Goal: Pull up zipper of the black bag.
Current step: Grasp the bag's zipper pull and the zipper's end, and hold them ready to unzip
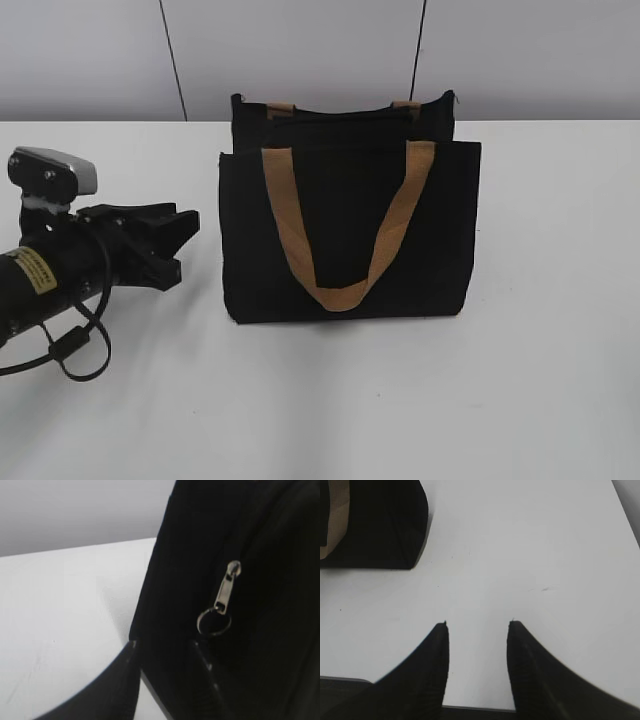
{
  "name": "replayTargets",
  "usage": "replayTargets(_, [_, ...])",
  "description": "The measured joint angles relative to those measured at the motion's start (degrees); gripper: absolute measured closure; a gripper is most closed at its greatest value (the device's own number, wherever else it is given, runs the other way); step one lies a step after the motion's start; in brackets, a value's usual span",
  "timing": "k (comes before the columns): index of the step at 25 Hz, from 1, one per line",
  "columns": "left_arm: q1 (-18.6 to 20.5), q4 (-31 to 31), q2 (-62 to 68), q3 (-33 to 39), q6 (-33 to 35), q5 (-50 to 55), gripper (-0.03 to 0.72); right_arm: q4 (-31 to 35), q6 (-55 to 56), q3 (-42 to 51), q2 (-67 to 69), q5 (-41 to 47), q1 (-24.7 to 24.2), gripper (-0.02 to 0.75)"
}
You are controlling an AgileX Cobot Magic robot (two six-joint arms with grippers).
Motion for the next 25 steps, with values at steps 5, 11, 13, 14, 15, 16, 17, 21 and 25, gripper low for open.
replayTargets(5, [2.4,5.7,4.9,-0.5,0.0,-3.7,0.363,0.0,0.0,0.0,0.0,0.0,0.0,0.429])
replayTargets(11, [6.4,15.8,8.8,-4.5,-3.8,-5.0,0.337,0.0,0.0,0.0,0.0,0.0,0.0,0.429])
replayTargets(13, [7.0,20.3,9.9,-6.3,-5.5,-4.8,0.336,0.0,0.0,0.0,0.0,0.0,0.0,0.429])
replayTargets(14, [7.3,22.0,10.5,-7.4,-6.5,-4.6,0.336,0.0,0.0,0.0,0.0,0.0,0.0,0.429])
replayTargets(15, [7.3,24.1,11.2,-8.5,-7.6,-4.2,0.336,0.0,0.0,0.0,0.0,0.0,0.0,0.429])
replayTargets(16, [7.3,26.2,11.8,-9.4,-8.5,-3.9,0.336,0.0,0.0,0.0,0.0,0.0,0.0,0.429])
replayTargets(17, [7.3,27.8,12.5,-10.4,-9.2,-3.7,0.336,0.0,0.0,0.0,0.0,0.0,0.0,0.429])
replayTargets(21, [7.3,30.2,14.4,-13.4,-10.3,-3.2,0.336,0.0,0.0,0.0,0.0,0.0,0.0,0.429])
replayTargets(25, [7.4,30.6,15.6,-16.0,-10.5,-3.1,0.336,0.0,0.0,0.0,0.0,0.0,0.0,0.429])
